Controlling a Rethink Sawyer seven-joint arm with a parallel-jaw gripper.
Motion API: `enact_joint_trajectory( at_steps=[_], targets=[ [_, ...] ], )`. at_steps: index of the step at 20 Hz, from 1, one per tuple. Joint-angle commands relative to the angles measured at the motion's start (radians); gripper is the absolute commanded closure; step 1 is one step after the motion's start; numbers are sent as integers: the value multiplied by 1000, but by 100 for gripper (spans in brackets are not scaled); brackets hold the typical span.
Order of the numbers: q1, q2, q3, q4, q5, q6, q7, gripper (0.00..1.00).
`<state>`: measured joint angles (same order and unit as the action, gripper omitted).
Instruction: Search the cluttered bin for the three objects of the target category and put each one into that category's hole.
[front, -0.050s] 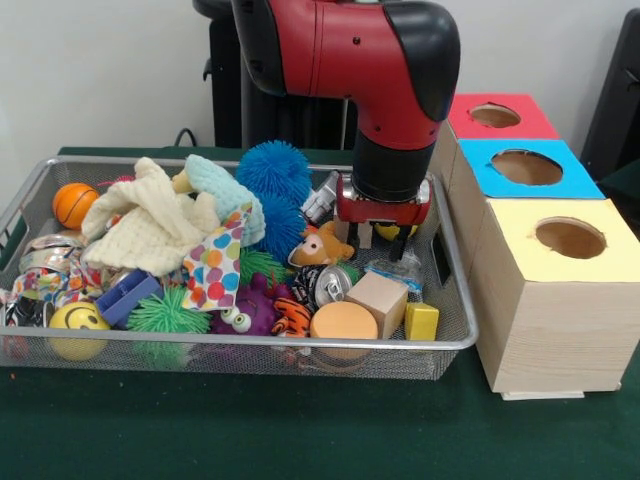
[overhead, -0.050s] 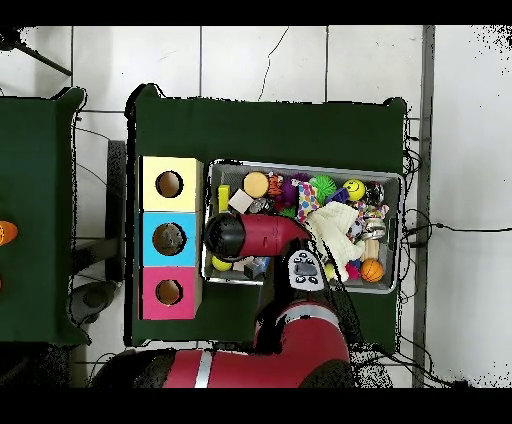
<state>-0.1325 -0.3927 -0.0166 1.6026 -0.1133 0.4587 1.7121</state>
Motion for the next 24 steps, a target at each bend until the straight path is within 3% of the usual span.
enact_joint_trajectory(
  at_steps=[1,6,19,24],
  targets=[
    [-13,209,105,-15,-39,-183,95,0],
    [-22,230,127,-27,-40,-207,85,0],
    [19,209,137,-48,-2,-148,107,0],
    [35,189,106,-45,-16,-138,112,0]
  ],
)
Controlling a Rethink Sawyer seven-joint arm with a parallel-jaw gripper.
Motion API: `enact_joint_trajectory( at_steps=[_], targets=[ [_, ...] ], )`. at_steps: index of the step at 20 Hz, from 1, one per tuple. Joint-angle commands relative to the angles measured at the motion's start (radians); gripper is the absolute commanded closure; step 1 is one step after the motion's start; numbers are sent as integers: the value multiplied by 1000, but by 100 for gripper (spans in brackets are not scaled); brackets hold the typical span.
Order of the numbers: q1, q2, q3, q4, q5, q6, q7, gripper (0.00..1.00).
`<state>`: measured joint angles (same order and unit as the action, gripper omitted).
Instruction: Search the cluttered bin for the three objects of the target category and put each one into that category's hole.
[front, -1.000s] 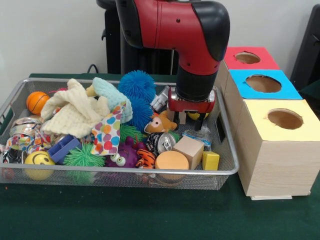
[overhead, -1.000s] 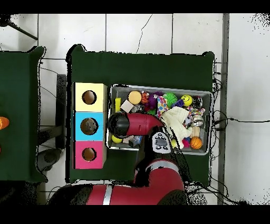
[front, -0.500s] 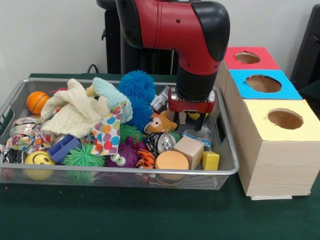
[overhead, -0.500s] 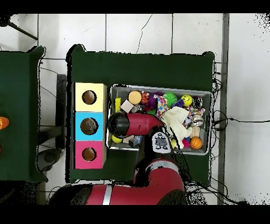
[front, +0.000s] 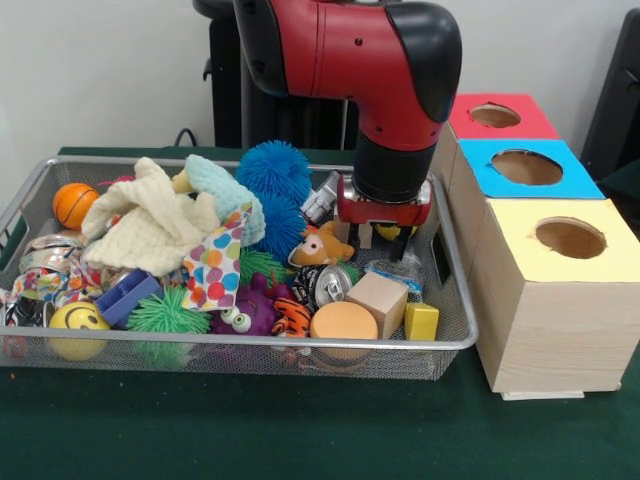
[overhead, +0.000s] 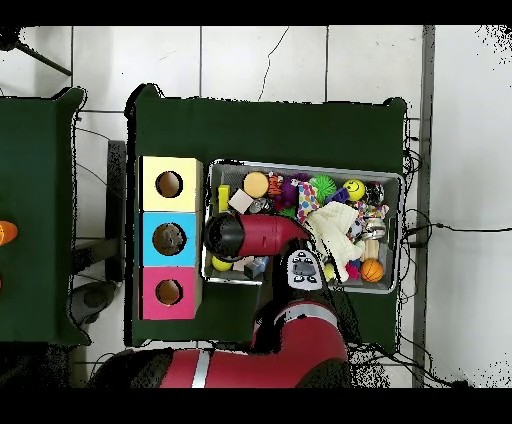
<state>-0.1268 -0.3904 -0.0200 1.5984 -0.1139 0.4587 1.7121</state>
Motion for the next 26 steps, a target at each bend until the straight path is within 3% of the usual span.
enact_joint_trajectory(
  at_steps=[1,7,26],
  targets=[
    [29,175,107,-31,-15,-131,112,0],
    [27,139,106,-2,-11,-97,105,0],
    [17,159,122,-33,-8,-94,87,0]
  ],
)
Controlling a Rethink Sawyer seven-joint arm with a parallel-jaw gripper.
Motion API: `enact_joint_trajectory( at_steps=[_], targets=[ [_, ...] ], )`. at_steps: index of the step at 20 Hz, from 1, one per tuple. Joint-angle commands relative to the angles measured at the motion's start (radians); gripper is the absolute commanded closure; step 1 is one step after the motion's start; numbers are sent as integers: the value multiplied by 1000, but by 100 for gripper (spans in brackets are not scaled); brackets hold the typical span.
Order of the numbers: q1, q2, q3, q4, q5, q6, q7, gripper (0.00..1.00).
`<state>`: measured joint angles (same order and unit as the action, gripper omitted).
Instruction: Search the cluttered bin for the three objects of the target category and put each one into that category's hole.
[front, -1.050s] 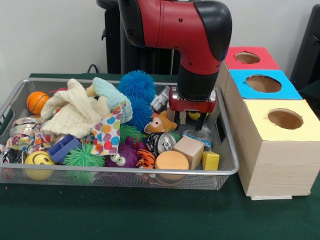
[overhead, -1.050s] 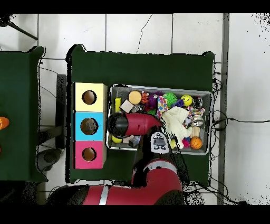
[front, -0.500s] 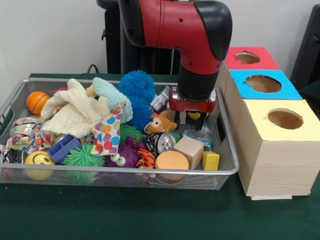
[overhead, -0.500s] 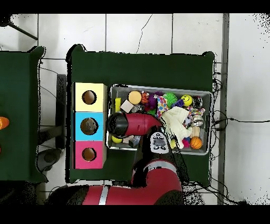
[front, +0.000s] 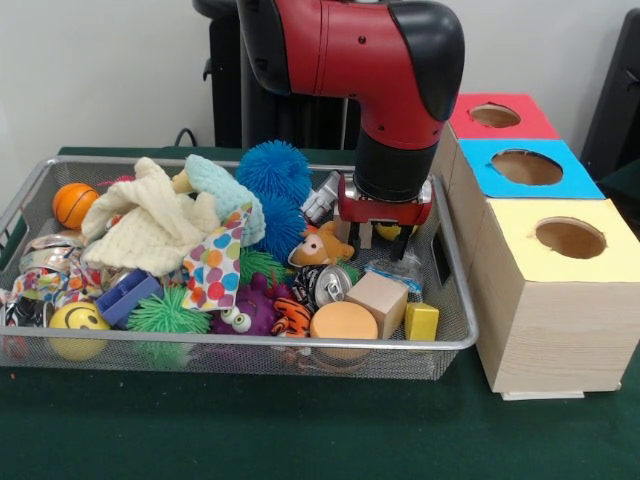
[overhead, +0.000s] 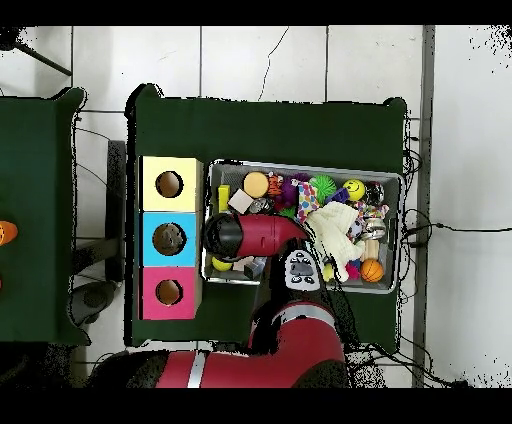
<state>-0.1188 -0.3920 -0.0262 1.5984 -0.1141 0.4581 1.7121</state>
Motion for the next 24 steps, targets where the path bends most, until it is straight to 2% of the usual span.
enact_joint_trajectory(
  at_steps=[1,10,17,24],
  targets=[
    [7,162,131,-34,-8,-94,85,0],
    [21,178,141,-70,4,-93,89,0],
    [15,202,180,-91,19,-106,80,0],
    [43,226,192,-136,57,-107,115,0]
  ],
)
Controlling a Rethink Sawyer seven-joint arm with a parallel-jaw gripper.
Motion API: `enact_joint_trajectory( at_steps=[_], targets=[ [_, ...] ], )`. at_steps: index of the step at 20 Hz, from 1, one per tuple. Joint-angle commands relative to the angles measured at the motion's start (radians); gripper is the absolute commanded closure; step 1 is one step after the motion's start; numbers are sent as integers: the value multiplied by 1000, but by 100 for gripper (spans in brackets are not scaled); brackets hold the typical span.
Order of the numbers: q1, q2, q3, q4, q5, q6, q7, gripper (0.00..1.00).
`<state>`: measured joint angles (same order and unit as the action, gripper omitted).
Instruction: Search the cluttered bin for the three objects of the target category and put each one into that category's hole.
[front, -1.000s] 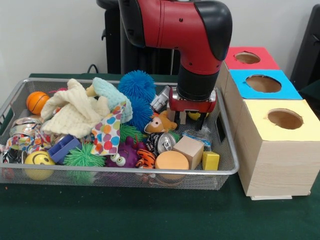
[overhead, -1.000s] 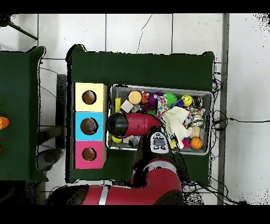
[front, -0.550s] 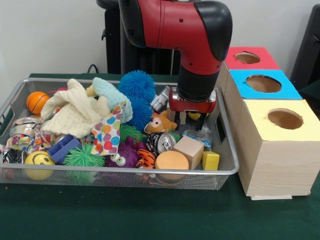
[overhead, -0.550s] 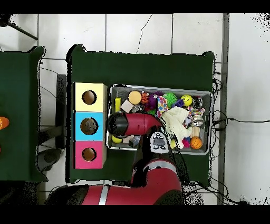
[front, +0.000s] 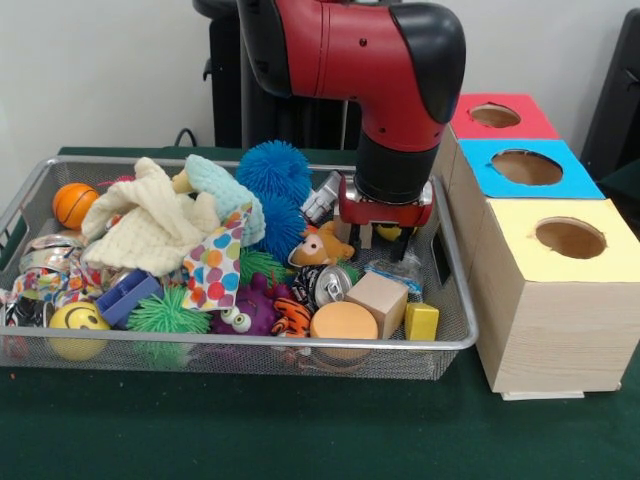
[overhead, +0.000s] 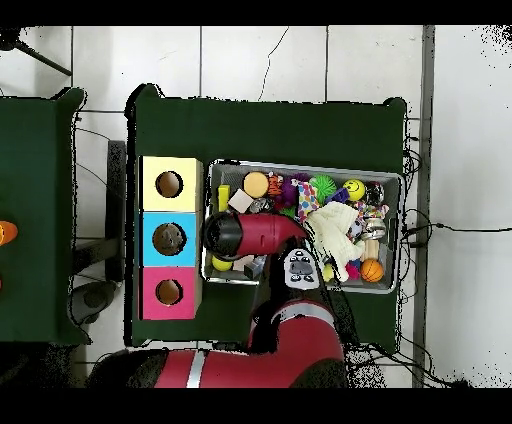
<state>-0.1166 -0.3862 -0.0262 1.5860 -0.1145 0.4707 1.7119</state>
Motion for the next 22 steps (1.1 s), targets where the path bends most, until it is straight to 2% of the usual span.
enact_joint_trajectory(
  at_steps=[1,5,6,10,12,14,16,20,22],
  targets=[
    [49,223,185,-136,62,-117,126,0],
    [97,219,132,-186,81,-95,185,0],
    [109,195,110,-176,93,-53,208,0],
    [121,1,64,-44,112,165,211,0],
    [121,-74,59,-10,127,253,192,0],
    [122,-112,58,9,142,289,180,0],
    [127,-93,48,-22,139,271,175,0],
    [106,46,49,-142,107,161,142,0],
    [83,84,55,-174,97,144,116,0]
  ],
)
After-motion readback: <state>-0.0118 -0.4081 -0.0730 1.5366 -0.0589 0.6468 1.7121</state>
